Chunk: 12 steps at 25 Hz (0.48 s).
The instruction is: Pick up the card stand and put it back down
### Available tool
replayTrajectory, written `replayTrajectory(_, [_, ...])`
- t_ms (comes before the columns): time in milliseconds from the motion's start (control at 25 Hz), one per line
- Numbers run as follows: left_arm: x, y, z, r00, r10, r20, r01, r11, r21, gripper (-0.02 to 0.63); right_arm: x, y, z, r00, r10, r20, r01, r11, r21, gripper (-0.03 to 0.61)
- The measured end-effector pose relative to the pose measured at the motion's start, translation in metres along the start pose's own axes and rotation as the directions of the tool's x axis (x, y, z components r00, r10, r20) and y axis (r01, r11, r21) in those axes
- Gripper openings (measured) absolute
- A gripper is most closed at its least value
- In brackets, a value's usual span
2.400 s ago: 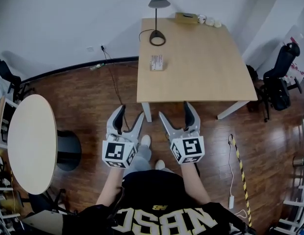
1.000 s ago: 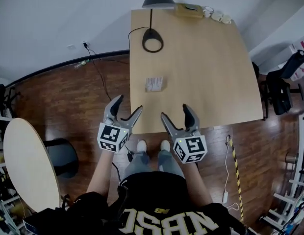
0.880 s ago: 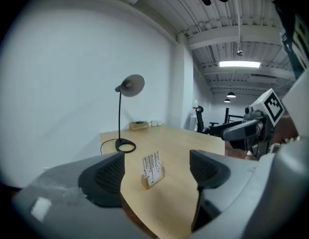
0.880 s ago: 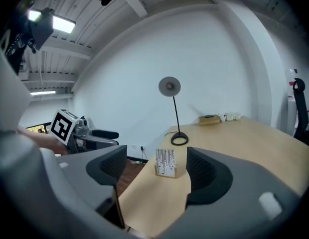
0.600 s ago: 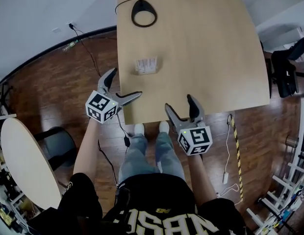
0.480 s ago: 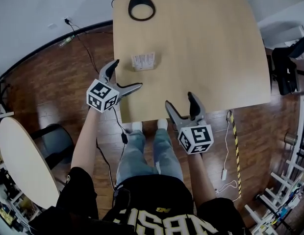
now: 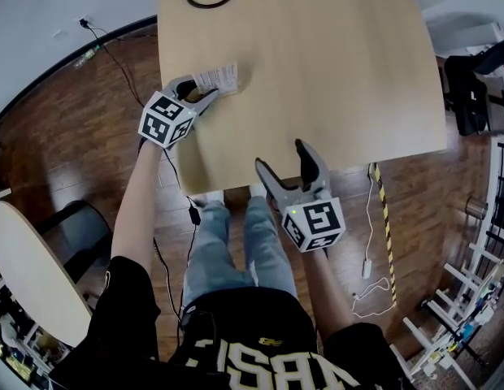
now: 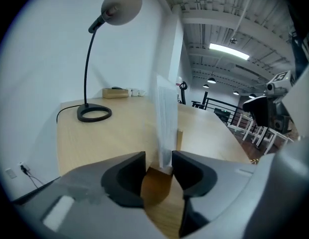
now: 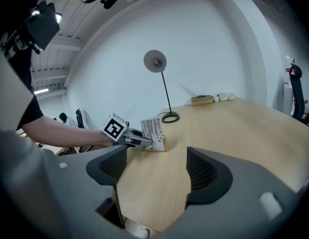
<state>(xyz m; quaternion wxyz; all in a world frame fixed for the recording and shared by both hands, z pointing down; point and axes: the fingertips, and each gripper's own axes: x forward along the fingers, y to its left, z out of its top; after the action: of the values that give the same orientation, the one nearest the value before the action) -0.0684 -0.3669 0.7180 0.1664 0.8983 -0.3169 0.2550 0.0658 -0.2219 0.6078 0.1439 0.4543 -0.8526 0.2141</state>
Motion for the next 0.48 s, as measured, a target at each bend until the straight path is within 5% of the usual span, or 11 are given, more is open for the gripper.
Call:
replayTrajectory(200, [-0.002, -0.03, 0.002, 0.995, -0.084, -0.045, 0.086, 0.995, 0.043, 0.139, -0.007, -0.002, 0.01, 1.0, -0.003, 0.015, 0.003, 1.0, -0.007, 0.373])
replayTrajectory(480, [-0.054, -0.071, 0.064, 0.985, -0.17, 0.032, 0.169, 0.985, 0.028, 0.13, -0.017, 0.011, 0.074, 0.993, 0.016, 0.114, -0.01, 0.999, -0.046, 0.373])
